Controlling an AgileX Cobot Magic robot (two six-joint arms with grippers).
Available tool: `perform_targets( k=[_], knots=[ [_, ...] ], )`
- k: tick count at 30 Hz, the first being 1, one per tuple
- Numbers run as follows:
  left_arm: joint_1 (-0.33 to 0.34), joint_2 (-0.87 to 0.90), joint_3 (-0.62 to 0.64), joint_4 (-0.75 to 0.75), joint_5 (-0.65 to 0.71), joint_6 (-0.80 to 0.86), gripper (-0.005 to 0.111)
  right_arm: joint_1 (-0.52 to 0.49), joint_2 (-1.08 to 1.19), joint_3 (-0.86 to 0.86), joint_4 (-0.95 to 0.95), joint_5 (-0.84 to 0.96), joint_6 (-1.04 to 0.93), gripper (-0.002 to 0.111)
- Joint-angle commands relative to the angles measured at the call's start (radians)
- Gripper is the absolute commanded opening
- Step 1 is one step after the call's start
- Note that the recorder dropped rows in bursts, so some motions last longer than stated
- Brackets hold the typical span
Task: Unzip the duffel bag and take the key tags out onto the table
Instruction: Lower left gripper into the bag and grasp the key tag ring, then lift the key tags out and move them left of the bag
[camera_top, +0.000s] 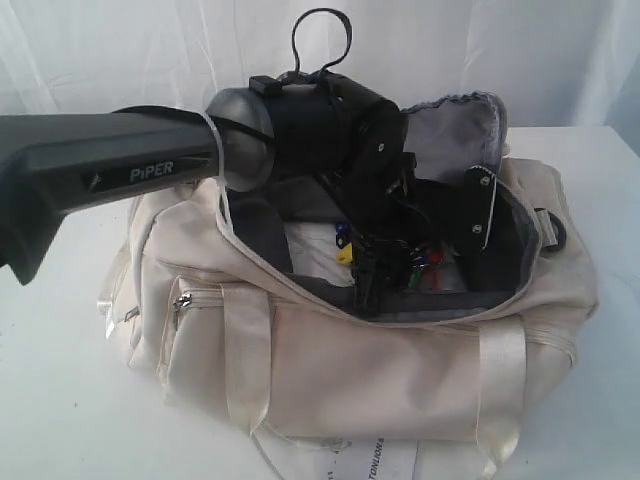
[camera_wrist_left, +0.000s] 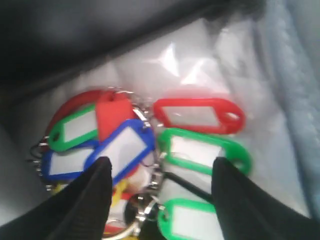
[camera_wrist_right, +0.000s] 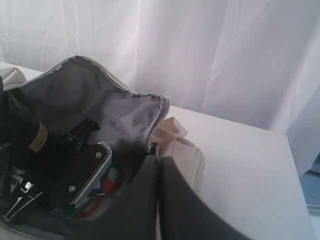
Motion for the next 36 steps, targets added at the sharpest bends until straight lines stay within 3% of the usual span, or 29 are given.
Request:
perform_targets(
  k=[1, 8, 12, 18, 22, 36],
  knots=[
    [-0.005, 0.039, -0.001, 0.022, -0.039, -0.057, 0.063, 0.005, -0.002, 0.003, -0.014, -0.006, 0.005, 0.0],
    [-0.005, 0.094, -0.001, 0.186, 0.163, -0.156, 0.056, 0.005, -0.002, 0.003, -0.014, -0.006, 0.005, 0.0],
    [-0.005, 0.094, -0.001, 0.203, 0.198, -0.156, 0.04, 0.005, -0.002, 0.003, -0.014, -0.006, 0.005, 0.0],
    [-0.005, 0.092, -0.001, 0.203, 0.229, -0.156, 0.002, 0.005, -0.002, 0.003, -0.014, -0.006, 0.005, 0.0],
    [-0.012, 0.062, -0.02, 0.21, 0.296, -0.2, 0.0, 0.005, -0.002, 0.003, -0.014, -0.006, 0.005, 0.0],
    [-0.015, -0.137, -0.056, 0.126, 0.336, -0.233, 0.0, 0.005, -0.002, 0.003, -0.014, -0.006, 0.005, 0.0]
  ],
)
